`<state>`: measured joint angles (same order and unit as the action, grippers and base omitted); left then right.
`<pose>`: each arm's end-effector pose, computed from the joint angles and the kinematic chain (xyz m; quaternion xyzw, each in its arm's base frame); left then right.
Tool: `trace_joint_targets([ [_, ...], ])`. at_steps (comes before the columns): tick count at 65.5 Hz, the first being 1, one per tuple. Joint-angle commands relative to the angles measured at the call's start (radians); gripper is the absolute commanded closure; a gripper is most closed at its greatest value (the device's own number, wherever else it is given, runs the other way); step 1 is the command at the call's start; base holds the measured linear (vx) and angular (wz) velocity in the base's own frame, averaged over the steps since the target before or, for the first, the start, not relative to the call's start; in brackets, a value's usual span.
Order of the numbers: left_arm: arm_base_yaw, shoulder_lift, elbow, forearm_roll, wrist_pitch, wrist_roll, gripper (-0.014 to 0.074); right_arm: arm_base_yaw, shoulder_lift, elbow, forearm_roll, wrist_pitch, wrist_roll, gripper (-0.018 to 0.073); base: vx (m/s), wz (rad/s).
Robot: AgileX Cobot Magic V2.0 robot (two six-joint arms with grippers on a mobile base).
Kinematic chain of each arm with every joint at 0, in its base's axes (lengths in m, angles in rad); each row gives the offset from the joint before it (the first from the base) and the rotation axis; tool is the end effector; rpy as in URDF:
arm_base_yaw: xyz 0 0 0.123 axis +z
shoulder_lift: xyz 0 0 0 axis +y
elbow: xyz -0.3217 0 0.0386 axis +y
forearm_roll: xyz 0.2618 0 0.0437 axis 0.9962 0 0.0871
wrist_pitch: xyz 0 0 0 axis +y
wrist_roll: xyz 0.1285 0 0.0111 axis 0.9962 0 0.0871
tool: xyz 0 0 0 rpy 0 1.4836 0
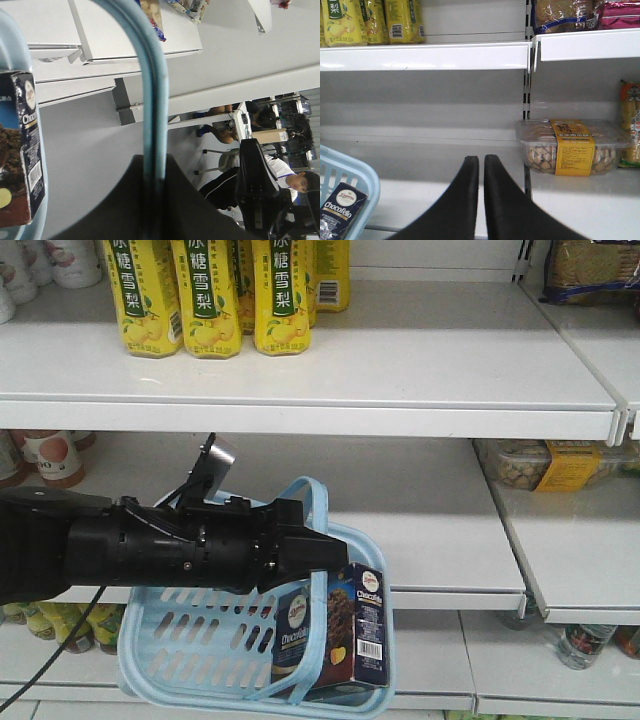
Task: Left arm holds basket, right arm returns cookies
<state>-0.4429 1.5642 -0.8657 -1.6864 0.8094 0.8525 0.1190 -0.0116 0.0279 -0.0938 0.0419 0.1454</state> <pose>0.2711 -0.2313 0.2679 0.0228 0.8144 -0.5555 0.1663 0.0688 0.0077 0.2009 -0.0220 0.6964 0.0598 0.7149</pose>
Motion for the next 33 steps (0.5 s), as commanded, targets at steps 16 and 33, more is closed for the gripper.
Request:
trace_joint_targets([
  [16,-0.006,-0.044,-0.037,-0.093,0.012,0.015,0.0599,0.000,-0.012,0.018,-0.007,-0.072,-0.006,0.0562,0.08,-0.02],
  [33,-0.006,-0.044,-0.037,-0.093,0.012,0.015,0.0599,0.000,-0.012,0.018,-0.007,-0.072,-0.006,0.0562,0.06,-0.01],
])
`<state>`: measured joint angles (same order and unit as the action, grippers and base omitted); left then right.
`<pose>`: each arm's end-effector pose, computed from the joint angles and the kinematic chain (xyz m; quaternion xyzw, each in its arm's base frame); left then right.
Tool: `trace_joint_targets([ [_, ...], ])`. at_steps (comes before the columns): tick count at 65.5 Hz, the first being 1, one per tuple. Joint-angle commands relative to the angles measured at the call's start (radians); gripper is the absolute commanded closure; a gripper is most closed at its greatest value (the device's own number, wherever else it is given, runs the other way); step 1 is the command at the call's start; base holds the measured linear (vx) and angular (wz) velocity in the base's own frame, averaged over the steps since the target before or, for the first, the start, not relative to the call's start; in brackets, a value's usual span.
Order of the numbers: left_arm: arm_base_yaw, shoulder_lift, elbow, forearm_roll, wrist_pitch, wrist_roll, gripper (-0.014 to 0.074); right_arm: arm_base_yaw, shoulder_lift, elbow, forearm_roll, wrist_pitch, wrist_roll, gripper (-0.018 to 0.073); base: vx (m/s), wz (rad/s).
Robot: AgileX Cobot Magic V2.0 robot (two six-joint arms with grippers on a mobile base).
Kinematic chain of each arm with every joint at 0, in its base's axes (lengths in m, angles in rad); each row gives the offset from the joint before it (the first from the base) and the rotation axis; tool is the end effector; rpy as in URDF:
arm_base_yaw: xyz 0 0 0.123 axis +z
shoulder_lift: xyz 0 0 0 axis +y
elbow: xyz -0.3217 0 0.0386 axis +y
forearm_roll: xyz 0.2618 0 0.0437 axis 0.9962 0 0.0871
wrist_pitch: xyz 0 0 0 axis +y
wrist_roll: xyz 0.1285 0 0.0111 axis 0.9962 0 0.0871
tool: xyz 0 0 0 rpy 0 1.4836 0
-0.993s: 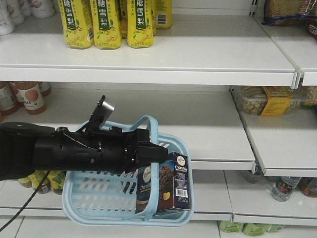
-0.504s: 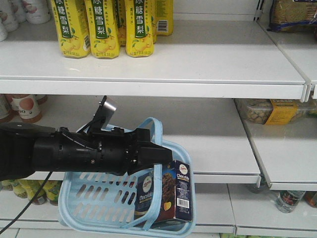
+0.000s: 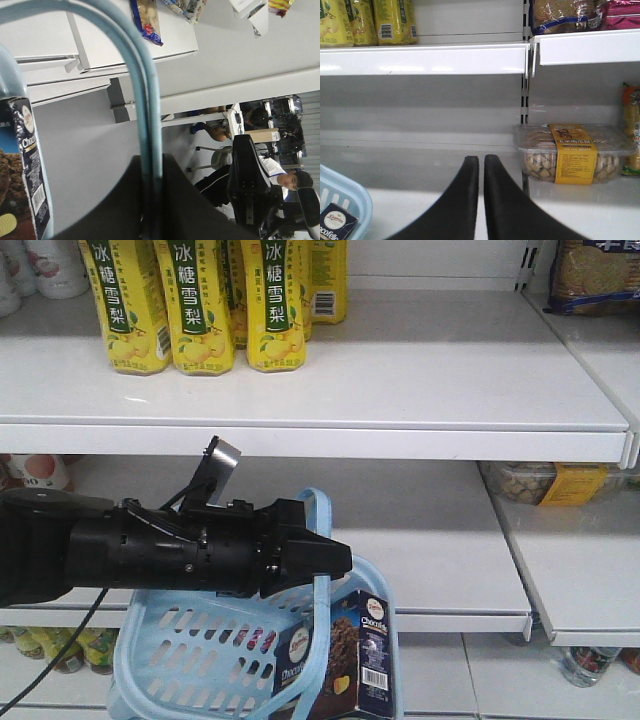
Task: Left arm holds basket, right arm returns cookies
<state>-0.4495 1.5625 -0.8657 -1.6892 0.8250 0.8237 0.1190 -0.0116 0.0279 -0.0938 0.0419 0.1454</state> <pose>0.2679 -0.2338 0.2696 0.0169 0.8114 -0.5639 0.1527 0.0688 0.0077 0.2009 -0.0220 0.6964 0.0598 0.7149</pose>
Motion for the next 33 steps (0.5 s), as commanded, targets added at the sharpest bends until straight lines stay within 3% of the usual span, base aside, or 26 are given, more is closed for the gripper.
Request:
trace_joint_targets([
  [1,0.001,-0.042,-0.037,-0.091,-0.003,0.044,0.0599,0.000,-0.012,0.018,-0.007,-0.072,-0.006,0.0562,0.05,0.00],
  [33,0.001,-0.042,-0.037,-0.091,-0.003,0.044,0.0599,0.000,-0.012,0.018,-0.007,-0.072,-0.006,0.0562,0.04,0.01],
])
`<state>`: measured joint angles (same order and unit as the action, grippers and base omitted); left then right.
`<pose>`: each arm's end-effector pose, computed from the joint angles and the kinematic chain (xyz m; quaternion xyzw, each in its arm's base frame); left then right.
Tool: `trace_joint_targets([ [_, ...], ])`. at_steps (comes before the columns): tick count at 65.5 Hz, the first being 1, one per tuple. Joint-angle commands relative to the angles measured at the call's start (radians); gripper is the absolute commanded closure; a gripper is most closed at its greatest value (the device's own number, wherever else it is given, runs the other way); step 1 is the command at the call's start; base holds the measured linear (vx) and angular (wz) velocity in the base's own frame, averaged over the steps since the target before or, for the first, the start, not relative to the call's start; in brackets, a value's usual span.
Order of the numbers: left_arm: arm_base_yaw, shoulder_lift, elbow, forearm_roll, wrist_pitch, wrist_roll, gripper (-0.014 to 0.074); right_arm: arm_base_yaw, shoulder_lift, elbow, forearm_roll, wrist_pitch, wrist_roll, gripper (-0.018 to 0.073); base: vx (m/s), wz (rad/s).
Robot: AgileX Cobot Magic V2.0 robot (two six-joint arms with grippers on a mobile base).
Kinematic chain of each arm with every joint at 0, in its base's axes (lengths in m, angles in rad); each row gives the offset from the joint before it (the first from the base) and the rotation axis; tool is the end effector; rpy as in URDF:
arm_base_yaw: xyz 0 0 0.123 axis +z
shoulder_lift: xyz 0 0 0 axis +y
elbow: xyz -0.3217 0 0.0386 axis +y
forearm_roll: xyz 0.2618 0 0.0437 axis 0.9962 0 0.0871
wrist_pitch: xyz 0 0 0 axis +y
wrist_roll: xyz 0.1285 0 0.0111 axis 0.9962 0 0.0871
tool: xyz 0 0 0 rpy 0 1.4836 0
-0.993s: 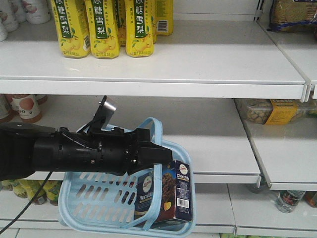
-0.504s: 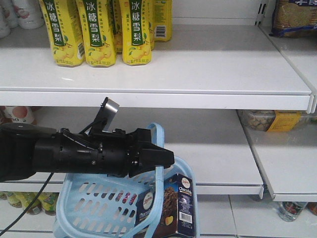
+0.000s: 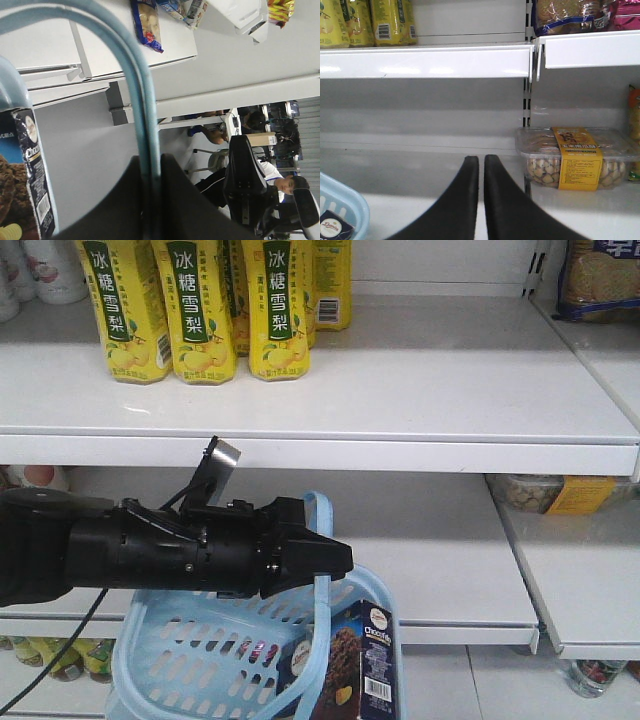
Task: Left arm holds basket, right arm returns cookies
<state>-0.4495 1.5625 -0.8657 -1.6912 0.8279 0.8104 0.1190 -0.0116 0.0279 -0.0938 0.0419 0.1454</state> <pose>0.2677 -0.2339 0.2700 0.0114 0.8107 -0.5663 0.1482 0.0688 0.0077 0.2009 -0.0220 0.6964 0.0598 0.7149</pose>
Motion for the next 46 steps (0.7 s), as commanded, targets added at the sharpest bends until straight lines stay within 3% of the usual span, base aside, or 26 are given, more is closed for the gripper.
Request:
trace_joint_targets([
  [1,0.001,-0.042,-0.037,-0.089,-0.006,0.057,0.0599,0.000,-0.012,0.018,-0.007,-0.072,-0.006,0.0562,0.00,0.01],
  [46,0.001,-0.042,-0.037,-0.089,-0.006,0.057,0.0599,0.000,-0.012,0.018,-0.007,-0.074,-0.006,0.0562,0.00,0.00],
])
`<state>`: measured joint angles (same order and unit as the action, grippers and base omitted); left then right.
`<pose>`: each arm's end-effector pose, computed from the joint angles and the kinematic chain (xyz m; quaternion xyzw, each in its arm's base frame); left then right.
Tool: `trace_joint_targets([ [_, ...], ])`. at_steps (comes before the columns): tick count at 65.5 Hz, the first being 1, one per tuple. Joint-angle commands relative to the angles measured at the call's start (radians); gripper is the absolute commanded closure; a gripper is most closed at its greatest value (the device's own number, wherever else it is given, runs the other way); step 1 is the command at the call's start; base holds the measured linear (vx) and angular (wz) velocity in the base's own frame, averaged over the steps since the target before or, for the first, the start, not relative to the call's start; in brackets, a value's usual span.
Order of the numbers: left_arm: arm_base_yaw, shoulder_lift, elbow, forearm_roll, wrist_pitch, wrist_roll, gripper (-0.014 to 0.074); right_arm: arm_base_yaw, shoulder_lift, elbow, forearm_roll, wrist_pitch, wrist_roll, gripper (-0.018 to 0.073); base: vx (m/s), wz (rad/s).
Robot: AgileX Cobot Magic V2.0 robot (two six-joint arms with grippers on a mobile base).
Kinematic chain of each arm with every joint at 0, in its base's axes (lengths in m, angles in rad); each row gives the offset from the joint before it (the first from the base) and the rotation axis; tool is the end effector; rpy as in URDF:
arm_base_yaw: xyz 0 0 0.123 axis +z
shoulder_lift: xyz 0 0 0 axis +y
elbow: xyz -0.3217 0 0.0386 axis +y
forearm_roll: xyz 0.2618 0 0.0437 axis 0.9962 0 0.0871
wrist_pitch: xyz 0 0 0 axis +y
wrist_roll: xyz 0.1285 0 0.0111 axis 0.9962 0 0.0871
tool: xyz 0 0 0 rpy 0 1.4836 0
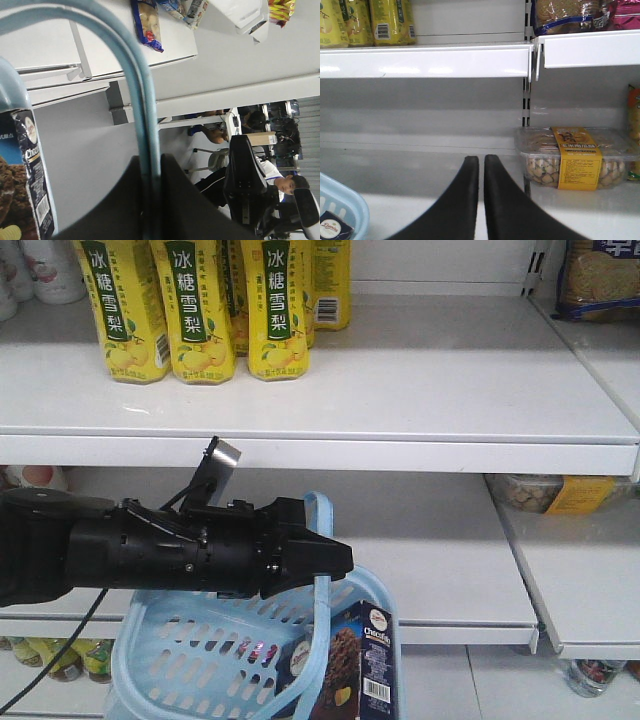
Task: Left arm holds basket, right arm returns cookies
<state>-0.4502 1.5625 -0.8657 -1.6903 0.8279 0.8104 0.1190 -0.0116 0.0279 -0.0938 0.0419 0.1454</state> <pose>0.2675 -0.2341 0.2699 0.0120 0.8109 -0.5661 0.1480 0.0688 0.0077 0.2009 -0.0220 0.6964 0.0598 0.7149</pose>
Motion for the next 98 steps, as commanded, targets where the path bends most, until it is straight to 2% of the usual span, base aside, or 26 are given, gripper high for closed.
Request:
trace_joint_targets([
  [1,0.002,-0.042,-0.037,-0.090,-0.006,0.057,0.0599,0.000,-0.012,0.018,-0.007,-0.074,-0.006,0.0562,0.00,0.00],
  [9,0.002,-0.042,-0.037,-0.090,-0.006,0.057,0.0599,0.000,-0.012,0.018,-0.007,-0.077,-0.007,0.0562,0.00,0.00],
  [21,0.002,-0.042,-0.037,-0.090,-0.006,0.057,0.0599,0.000,-0.012,0.012,-0.011,-0.218,-0.026,0.0562,0.00,0.00],
  [25,0.002,-0.042,-0.037,-0.090,-0.006,0.057,0.0599,0.000,-0.004,-0.015,0.003,-0.189,-0.014,0.0562,0.00,0.00],
  [35,0.002,-0.042,-0.037,-0.090,-0.006,0.057,0.0599,0.000,0.097,-0.169,0.027,-0.011,-0.002,0.0562,0.00,0.00],
  [43,0.002,-0.042,-0.037,-0.090,-0.006,0.057,0.0599,0.000,0.235,-0.286,0.027,0.043,-0.002,0.0562,0.00,0.00],
  [56,0.002,-0.042,-0.037,-0.090,-0.006,0.057,0.0599,0.000,0.396,-0.345,0.052,-0.023,-0.002,0.0562,0.00,0.00],
  [77,0.002,-0.042,-0.037,-0.090,-0.006,0.057,0.0599,0.000,0.477,-0.344,0.073,-0.081,0.010,0.0557,0.00,0.00],
  [87,0.002,-0.042,-0.037,-0.090,-0.006,0.057,0.0599,0.000,0.480,-0.344,0.073,-0.074,0.010,0.0514,0.00,0.00],
  [98,0.002,-0.042,-0.037,-0.090,-0.006,0.057,0.0599,0.000,0.480,-0.344,0.073,-0.074,0.010,0.0384,0.00,0.00],
])
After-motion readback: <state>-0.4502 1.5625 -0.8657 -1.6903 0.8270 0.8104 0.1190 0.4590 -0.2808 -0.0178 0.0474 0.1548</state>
